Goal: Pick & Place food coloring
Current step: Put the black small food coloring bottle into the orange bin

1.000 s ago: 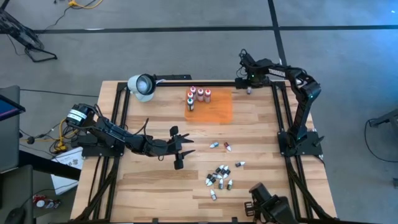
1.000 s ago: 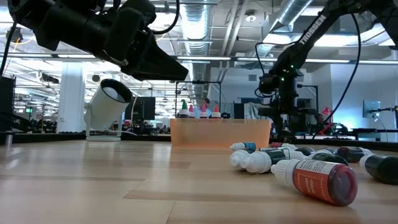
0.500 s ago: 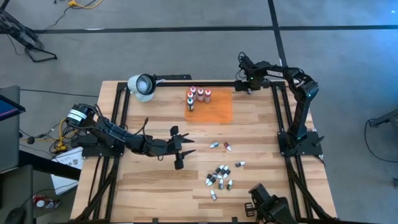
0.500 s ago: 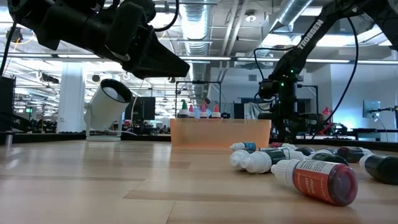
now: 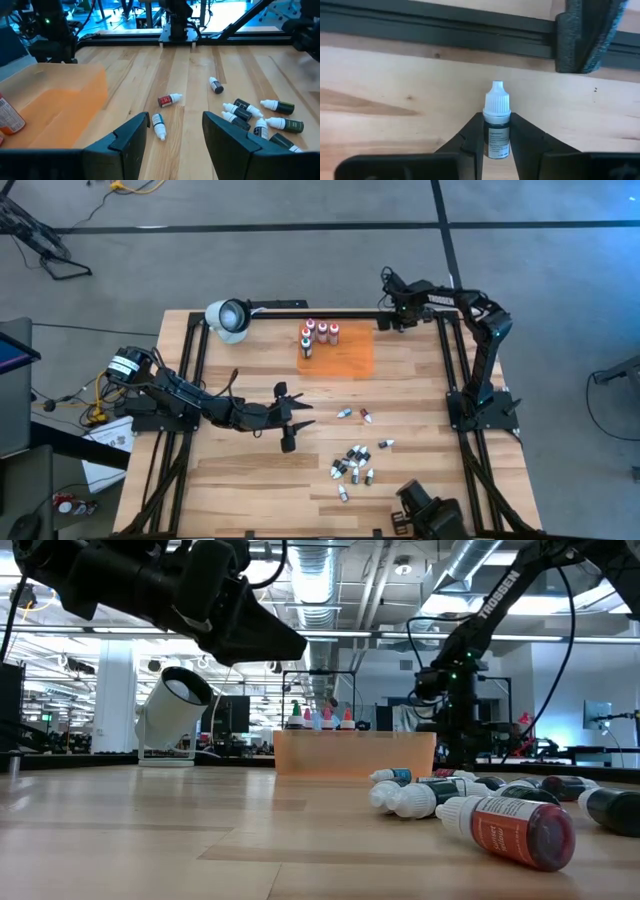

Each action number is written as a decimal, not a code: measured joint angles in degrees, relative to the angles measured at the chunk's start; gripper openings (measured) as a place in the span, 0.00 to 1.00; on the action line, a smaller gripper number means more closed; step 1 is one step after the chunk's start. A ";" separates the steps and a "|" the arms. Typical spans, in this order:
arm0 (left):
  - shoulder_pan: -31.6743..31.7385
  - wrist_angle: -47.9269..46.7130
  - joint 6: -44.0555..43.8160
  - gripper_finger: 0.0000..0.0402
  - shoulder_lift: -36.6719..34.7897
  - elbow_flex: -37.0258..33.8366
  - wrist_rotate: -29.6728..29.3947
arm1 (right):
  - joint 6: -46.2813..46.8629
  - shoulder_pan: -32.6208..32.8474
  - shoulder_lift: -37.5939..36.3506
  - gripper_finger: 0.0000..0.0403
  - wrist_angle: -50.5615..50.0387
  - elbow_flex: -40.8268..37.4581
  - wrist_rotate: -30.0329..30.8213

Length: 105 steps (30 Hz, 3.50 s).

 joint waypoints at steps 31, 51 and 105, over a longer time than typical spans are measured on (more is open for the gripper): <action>0.04 8.25 1.11 0.46 -0.06 0.00 -9.57 | -16.94 16.40 -35.60 0.17 6.19 -0.22 0.53; 1.50 11.89 2.57 0.46 -0.09 0.02 -16.76 | -23.66 38.11 -55.09 0.17 29.80 -22.97 1.06; 1.56 7.99 -1.25 0.46 -0.09 0.02 -15.36 | -9.63 23.42 -27.33 0.50 64.88 -34.70 -7.96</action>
